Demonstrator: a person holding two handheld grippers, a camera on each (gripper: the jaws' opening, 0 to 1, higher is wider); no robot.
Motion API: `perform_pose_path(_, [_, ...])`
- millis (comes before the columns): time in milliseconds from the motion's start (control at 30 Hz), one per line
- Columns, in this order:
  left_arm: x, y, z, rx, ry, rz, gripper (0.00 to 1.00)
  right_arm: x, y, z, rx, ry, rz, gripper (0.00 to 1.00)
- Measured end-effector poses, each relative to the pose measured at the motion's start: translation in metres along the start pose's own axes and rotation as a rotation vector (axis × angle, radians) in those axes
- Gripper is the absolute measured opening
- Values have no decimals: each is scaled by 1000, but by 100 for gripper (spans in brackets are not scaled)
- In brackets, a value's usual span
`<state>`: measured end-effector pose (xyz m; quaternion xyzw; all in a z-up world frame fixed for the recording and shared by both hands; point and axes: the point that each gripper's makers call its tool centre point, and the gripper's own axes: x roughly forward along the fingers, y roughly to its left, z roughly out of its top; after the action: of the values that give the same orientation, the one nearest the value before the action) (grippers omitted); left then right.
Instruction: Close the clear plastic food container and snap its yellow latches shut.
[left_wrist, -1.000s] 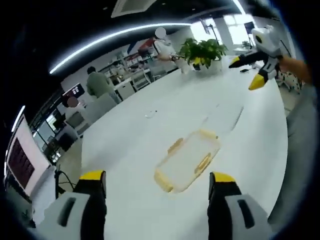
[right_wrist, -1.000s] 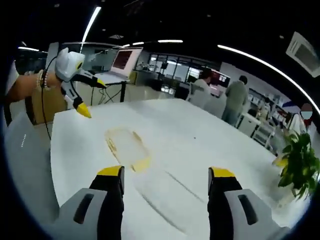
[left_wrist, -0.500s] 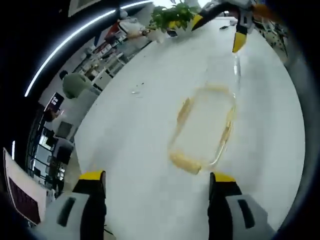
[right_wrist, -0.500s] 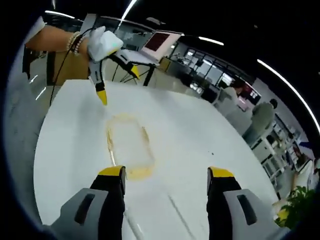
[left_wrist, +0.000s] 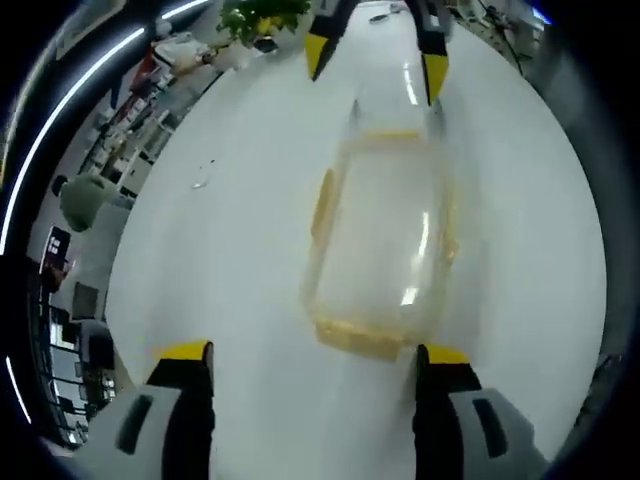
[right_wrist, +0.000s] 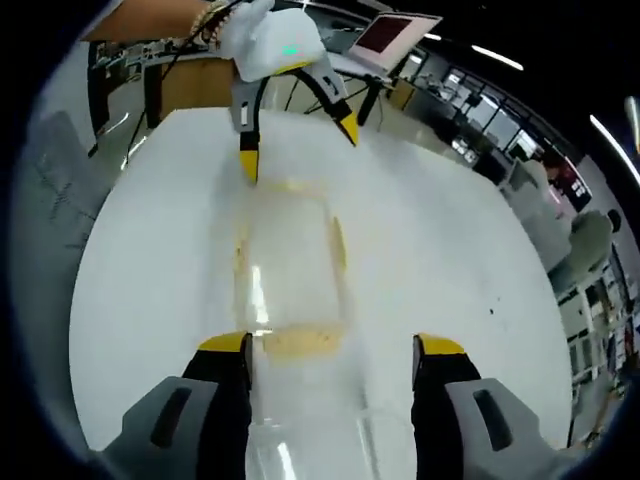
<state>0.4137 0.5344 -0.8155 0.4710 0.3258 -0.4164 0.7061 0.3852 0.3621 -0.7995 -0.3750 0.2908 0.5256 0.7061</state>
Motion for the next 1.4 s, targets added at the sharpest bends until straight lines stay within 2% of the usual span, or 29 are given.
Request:
perform_pose_path(67, [4, -2, -2, 16, 20, -27, 79, 6, 6, -8, -17, 52, 55, 62])
perform_pose_path(233, [12, -6, -2, 33, 27, -83, 76, 22, 12, -18, -96, 109, 109, 56])
perform_pose_path(433, [17, -11, -2, 38, 40, -144, 71, 34, 18, -20, -47, 108, 200, 48])
perform_pose_path(667, [18, -19, -2, 30, 31, -227, 65, 39, 18, -23, -25, 111, 229, 44])
perform_pose_path(767, [18, -30, -2, 61, 34, -306, 57, 41, 19, -25, -21, 121, 243, 39])
perform_pose_path(900, [19, -32, -1, 85, 42, -342, 52, 41, 19, -25, -10, 115, 249, 38])
perform_pose_path(967, [18, -42, 0, 124, 37, -410, 43, 41, 19, -24, -8, 116, 251, 38])
perform_pose_path(1000, [19, -39, -1, 86, 56, -391, 43, 41, 19, -23, -7, 113, 253, 38])
perform_pose_path(1033, [20, -37, 0, 106, 51, -398, 43, 41, 19, -23, -5, 114, 253, 38])
perform_pose_path(1200, [21, -38, -3, 91, 43, -422, 43, 41, 19, -23, -3, 115, 257, 38])
perform_pose_path(1400, [20, -39, -4, 115, 85, -425, 42, 41, 20, -23, -16, 132, 261, 38])
